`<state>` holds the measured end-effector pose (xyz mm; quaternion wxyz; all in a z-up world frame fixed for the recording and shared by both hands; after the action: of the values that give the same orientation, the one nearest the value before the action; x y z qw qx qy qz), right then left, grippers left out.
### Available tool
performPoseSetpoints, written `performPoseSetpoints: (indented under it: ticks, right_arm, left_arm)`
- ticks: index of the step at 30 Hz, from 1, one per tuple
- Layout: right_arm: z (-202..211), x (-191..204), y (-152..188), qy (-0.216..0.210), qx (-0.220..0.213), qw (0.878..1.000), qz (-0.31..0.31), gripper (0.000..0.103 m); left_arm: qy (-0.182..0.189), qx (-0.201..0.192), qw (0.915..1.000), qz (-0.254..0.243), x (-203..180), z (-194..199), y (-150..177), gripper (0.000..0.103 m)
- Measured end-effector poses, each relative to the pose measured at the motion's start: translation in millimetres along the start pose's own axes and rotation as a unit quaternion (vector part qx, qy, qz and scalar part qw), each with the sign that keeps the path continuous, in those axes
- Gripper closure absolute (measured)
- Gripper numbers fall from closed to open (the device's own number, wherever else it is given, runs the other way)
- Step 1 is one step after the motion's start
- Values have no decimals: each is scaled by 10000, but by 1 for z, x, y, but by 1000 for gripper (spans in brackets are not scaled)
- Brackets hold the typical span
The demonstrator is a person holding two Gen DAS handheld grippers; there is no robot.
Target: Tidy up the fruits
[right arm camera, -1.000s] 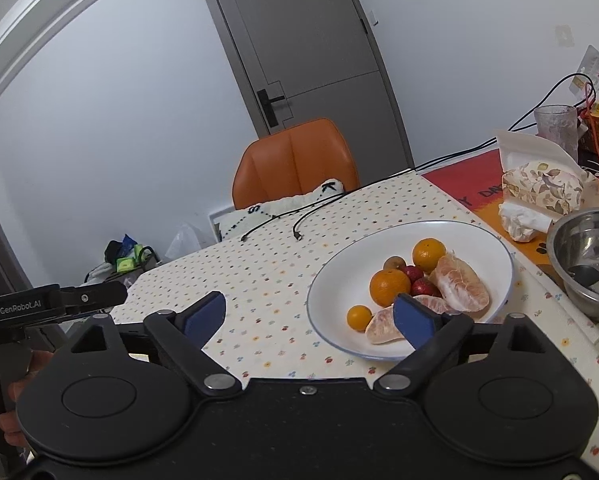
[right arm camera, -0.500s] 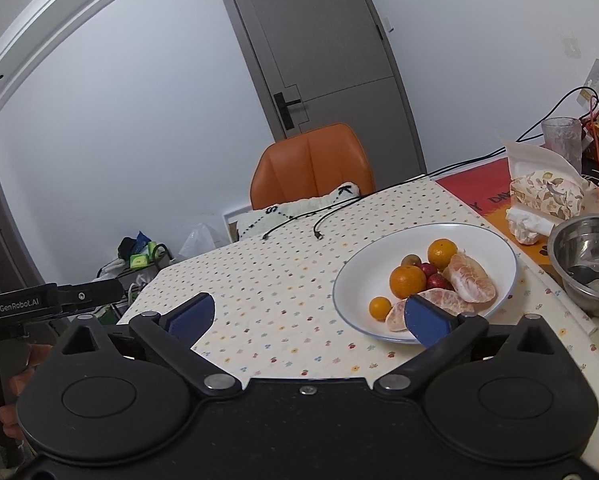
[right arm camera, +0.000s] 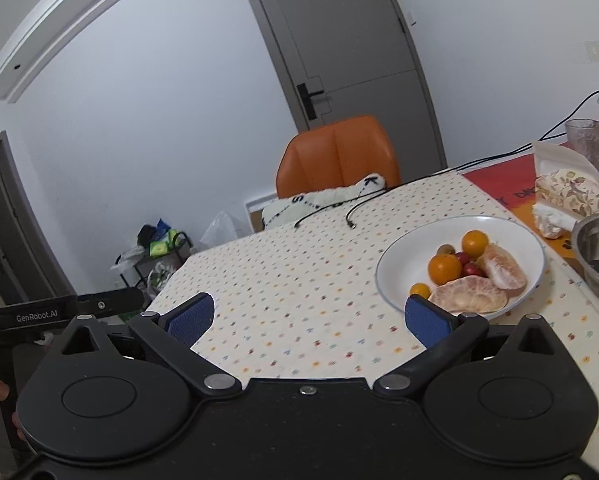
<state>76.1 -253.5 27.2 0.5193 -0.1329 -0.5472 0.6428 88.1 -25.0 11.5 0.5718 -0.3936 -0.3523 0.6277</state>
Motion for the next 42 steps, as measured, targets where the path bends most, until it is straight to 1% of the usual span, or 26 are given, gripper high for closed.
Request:
performPoseSetpoints:
  ticks: [7, 19, 28, 34, 42]
  right_arm:
    - [1, 14, 8, 15, 204, 9997, 128, 0]
    - [-2, 27, 19, -74, 477, 9987, 156, 0]
    - [-5, 40, 26, -159, 673, 9972, 279, 0]
    - [-8, 42, 30, -97, 768, 9966, 297, 0]
    - [-8, 40, 30, 10, 791, 9965, 253, 0]
  left_arm:
    - [-41, 165, 9999, -33, 10, 12, 6, 5]
    - [-306, 409, 9987, 1, 32, 18, 18, 4]
    - [-339, 484, 9982, -25, 35, 18, 21, 4]
    - [-354, 584, 9977, -22, 37, 15, 24, 4]
    - [-340, 617, 9975, -47, 37, 14, 25, 4]
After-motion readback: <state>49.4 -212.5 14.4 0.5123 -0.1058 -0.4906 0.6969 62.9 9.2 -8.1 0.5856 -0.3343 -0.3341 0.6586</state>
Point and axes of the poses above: each gripper's, at about its wrist camera, not at the fingertips, and z roughly against the way its jaws point, x to its left, y to its underside, the point moved 8 cm from there along -z, roughly the way its jaws point, and after that the axes turned 6 degrees about -z, right-handed, at the moved point
